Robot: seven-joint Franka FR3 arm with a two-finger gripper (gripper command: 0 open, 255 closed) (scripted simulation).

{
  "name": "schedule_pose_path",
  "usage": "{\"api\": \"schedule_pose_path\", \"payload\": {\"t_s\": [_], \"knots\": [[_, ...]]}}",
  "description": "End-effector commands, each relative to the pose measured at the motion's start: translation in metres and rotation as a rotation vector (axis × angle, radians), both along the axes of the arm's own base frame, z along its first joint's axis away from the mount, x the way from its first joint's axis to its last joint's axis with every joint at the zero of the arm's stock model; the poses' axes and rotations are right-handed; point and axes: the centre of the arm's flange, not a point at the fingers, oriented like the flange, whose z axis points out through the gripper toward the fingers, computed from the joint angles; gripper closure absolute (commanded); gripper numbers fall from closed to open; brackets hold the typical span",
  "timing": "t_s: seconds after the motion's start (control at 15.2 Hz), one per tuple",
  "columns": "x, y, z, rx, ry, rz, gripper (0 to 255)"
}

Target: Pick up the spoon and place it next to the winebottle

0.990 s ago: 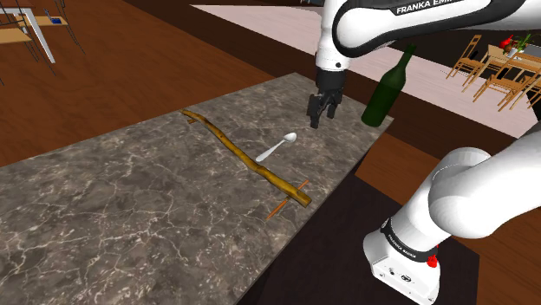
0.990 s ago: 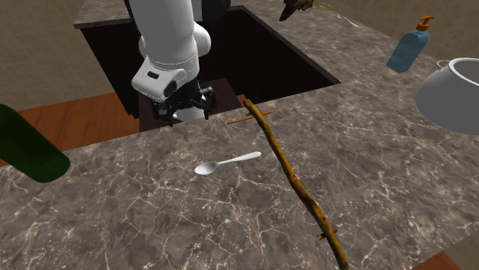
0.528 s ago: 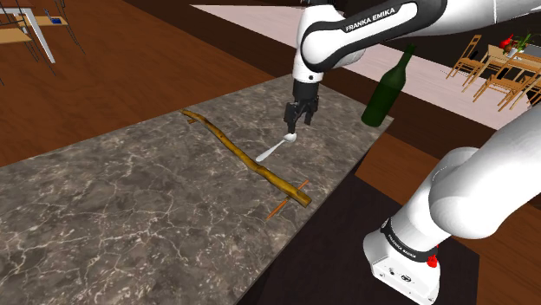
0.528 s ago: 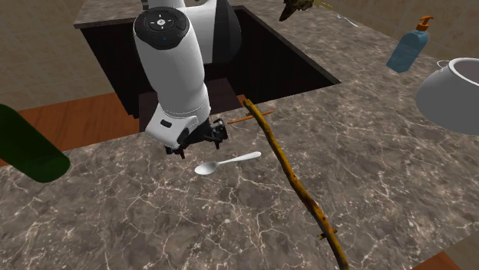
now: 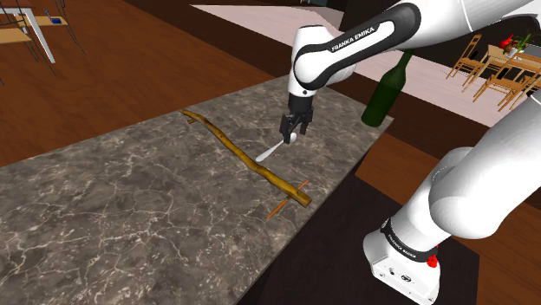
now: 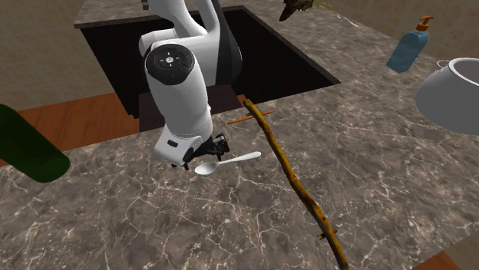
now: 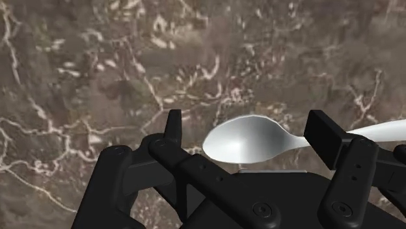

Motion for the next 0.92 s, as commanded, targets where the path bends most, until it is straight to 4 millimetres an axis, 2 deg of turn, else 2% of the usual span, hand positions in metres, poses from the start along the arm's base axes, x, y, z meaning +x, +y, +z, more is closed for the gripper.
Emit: {"api": "schedule_pose_path", "payload": {"t_s": [0.0, 0.4, 0.46, 0.86], "knots": [[-0.0012, 0.0005, -0.0034, 0.000, -0.001, 0.000, 0], [-0.0011, 0.0004, -0.0034, 0.000, -0.001, 0.000, 0], [-0.0011, 0.0004, -0.0034, 0.000, -0.001, 0.000, 255], [-0.0011, 0.0004, -0.0033, 0.000, -0.001, 0.000, 255]]}}
